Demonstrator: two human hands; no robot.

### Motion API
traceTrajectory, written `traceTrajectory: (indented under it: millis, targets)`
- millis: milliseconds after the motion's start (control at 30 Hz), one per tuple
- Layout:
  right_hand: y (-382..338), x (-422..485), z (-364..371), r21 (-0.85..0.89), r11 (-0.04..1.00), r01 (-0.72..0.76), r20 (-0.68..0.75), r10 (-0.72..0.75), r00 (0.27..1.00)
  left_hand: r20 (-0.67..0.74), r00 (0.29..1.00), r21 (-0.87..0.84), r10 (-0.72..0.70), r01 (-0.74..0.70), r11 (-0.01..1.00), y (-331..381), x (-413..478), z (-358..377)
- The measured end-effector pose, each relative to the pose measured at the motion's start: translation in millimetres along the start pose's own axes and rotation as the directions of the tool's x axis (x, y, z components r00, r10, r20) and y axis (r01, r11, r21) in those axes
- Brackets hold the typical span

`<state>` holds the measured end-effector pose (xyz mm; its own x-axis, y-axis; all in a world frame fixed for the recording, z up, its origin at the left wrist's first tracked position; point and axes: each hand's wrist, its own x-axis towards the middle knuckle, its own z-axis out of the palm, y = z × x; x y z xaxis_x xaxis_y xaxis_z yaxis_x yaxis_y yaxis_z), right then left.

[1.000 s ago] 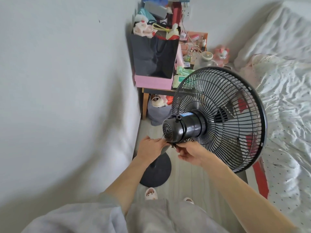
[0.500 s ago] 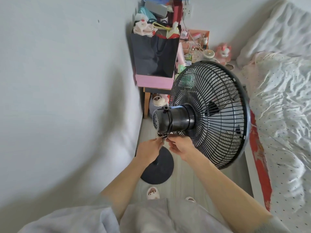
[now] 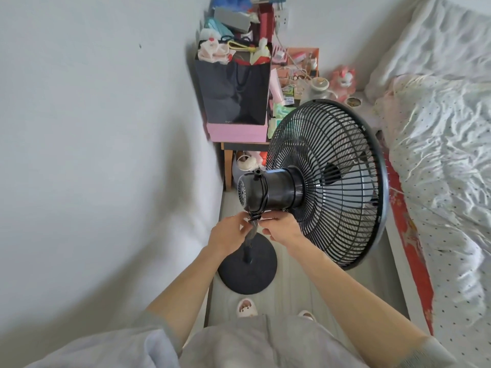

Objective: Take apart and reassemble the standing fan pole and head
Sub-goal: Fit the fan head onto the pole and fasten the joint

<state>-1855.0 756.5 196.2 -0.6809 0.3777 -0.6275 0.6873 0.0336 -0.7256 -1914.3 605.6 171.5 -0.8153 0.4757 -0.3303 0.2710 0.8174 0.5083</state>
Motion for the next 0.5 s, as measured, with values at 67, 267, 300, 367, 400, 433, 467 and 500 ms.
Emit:
traceTrajectory:
  millis: [67, 267, 300, 367, 400, 433, 467, 500]
  targets:
    - [-1, 0, -1, -0.085, 0.996, 0.012, -0.007, -0.012, 1.000, -0.005, 1.000, -0.004, -0.014, 0.014, 1.000, 1, -1, -2]
    - [-16, -28, -21, -0.444, 0.883, 0.153, 0.083, -0.129, 0.988, -0.047, 0.994, -0.039, -0.096, 0.094, 0.995, -10, -5, -21]
    - [-20, -34, -28, -0.520, 0.828, 0.208, 0.110, -0.177, 0.978, -0.056, 0.992, -0.047, -0.109, 0.106, 0.993, -14, -6, -25]
    - [-34, -50, -44, -0.646, 0.697, 0.310, 0.175, -0.259, 0.950, -0.101, 0.985, -0.076, -0.138, 0.131, 0.988, -16, -8, -38]
    - [-43, -58, -53, -0.683, 0.642, 0.348, 0.204, -0.290, 0.935, -0.130, 0.980, -0.099, -0.151, 0.139, 0.985, -16, -9, -44]
    - [-53, -65, -64, -0.700, 0.599, 0.389, 0.228, -0.328, 0.917, -0.171, 0.972, -0.130, -0.162, 0.141, 0.981, -12, -10, -52]
    - [-64, -73, -74, -0.701, 0.573, 0.424, 0.240, -0.370, 0.897, -0.212, 0.961, -0.167, -0.177, 0.143, 0.976, -7, -9, -59]
    - [-74, -80, -84, -0.692, 0.559, 0.457, 0.237, -0.423, 0.875, -0.256, 0.947, -0.214, -0.192, 0.138, 0.967, 1, -9, -65]
